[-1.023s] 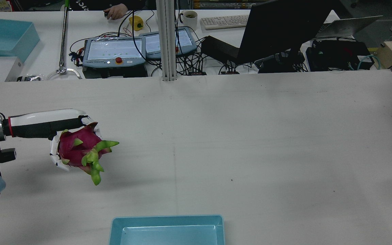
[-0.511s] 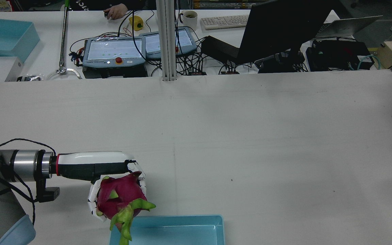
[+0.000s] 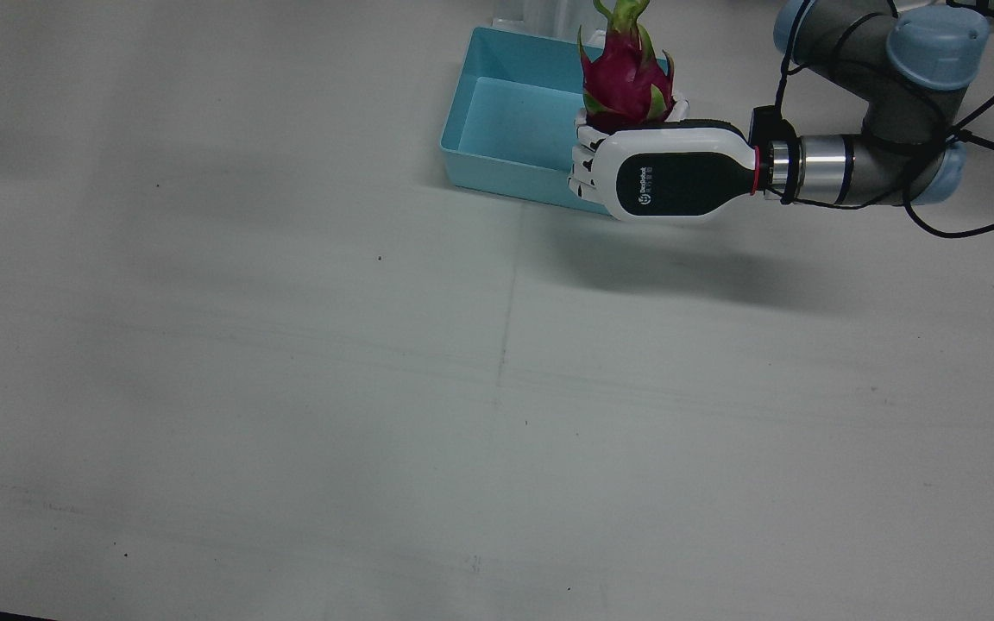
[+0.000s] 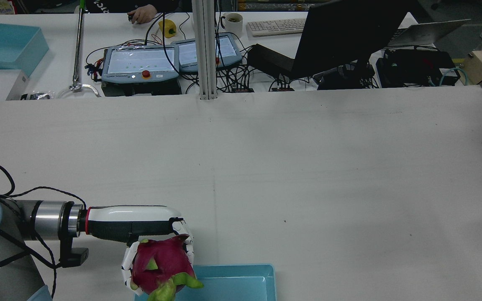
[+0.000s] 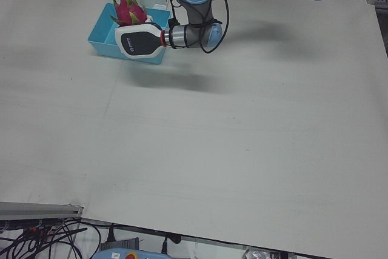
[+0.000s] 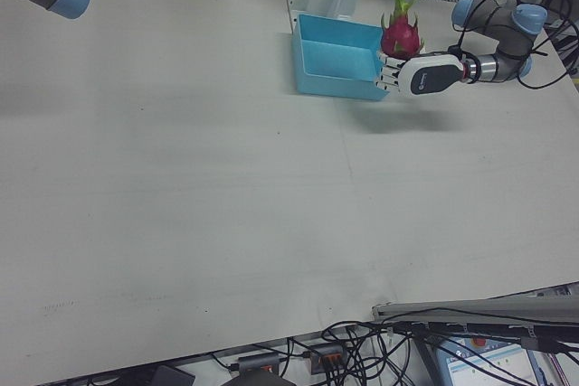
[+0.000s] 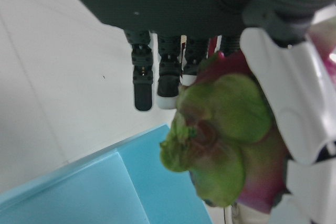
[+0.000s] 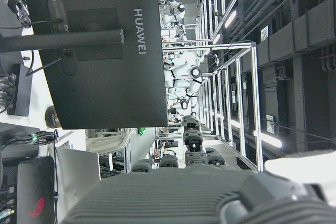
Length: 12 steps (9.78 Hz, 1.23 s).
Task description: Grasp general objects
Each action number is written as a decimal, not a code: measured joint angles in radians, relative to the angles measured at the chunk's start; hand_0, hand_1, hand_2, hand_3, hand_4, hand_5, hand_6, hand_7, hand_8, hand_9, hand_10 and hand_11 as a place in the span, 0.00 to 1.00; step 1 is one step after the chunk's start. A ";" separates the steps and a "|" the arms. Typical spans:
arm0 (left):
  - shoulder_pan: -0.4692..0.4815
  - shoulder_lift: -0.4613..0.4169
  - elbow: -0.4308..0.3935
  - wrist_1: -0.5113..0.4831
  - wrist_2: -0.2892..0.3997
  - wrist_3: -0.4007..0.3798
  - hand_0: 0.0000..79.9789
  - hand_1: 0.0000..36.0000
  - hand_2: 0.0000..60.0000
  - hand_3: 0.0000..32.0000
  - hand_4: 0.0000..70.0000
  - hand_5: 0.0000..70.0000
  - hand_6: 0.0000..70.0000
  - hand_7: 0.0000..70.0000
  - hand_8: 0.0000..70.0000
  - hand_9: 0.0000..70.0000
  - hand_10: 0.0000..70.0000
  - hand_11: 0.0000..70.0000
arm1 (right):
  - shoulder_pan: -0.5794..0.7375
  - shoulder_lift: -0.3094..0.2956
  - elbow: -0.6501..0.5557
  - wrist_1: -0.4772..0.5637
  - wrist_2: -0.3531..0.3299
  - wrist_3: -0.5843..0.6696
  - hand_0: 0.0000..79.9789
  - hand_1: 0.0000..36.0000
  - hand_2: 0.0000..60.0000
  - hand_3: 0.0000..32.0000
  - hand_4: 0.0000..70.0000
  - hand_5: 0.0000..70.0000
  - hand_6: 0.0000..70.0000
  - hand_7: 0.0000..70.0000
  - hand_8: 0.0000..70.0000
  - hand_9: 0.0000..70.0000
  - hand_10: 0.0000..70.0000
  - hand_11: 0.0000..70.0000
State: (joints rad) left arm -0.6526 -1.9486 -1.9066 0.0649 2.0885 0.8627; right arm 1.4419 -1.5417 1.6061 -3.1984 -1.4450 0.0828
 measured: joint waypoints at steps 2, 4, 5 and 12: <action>0.022 -0.001 -0.007 -0.008 -0.008 -0.005 0.74 0.67 0.73 0.00 1.00 1.00 0.78 1.00 0.58 0.85 0.31 0.45 | 0.000 0.000 0.000 0.000 0.000 0.000 0.00 0.00 0.00 0.00 0.00 0.00 0.00 0.00 0.00 0.00 0.00 0.00; 0.080 -0.001 -0.023 -0.034 -0.035 -0.024 0.69 0.56 0.34 0.00 0.70 0.63 0.44 0.92 0.26 0.41 0.09 0.14 | 0.000 0.000 0.000 0.000 0.000 0.000 0.00 0.00 0.00 0.00 0.00 0.00 0.00 0.00 0.00 0.00 0.00 0.00; 0.114 -0.001 -0.028 -0.052 -0.051 -0.035 0.68 0.56 0.24 0.00 0.48 0.44 0.29 0.69 0.11 0.19 0.03 0.07 | 0.000 0.000 0.000 0.000 0.000 0.000 0.00 0.00 0.00 0.00 0.00 0.00 0.00 0.00 0.00 0.00 0.00 0.00; 0.142 0.001 -0.032 -0.110 -0.073 -0.058 0.67 0.69 0.18 0.00 0.00 0.06 0.00 0.04 0.00 0.00 0.00 0.00 | 0.000 0.000 0.000 0.000 0.000 0.000 0.00 0.00 0.00 0.00 0.00 0.00 0.00 0.00 0.00 0.00 0.00 0.00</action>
State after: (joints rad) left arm -0.5106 -1.9475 -1.9389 -0.0452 2.0157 0.8046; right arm 1.4420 -1.5417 1.6061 -3.1983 -1.4450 0.0828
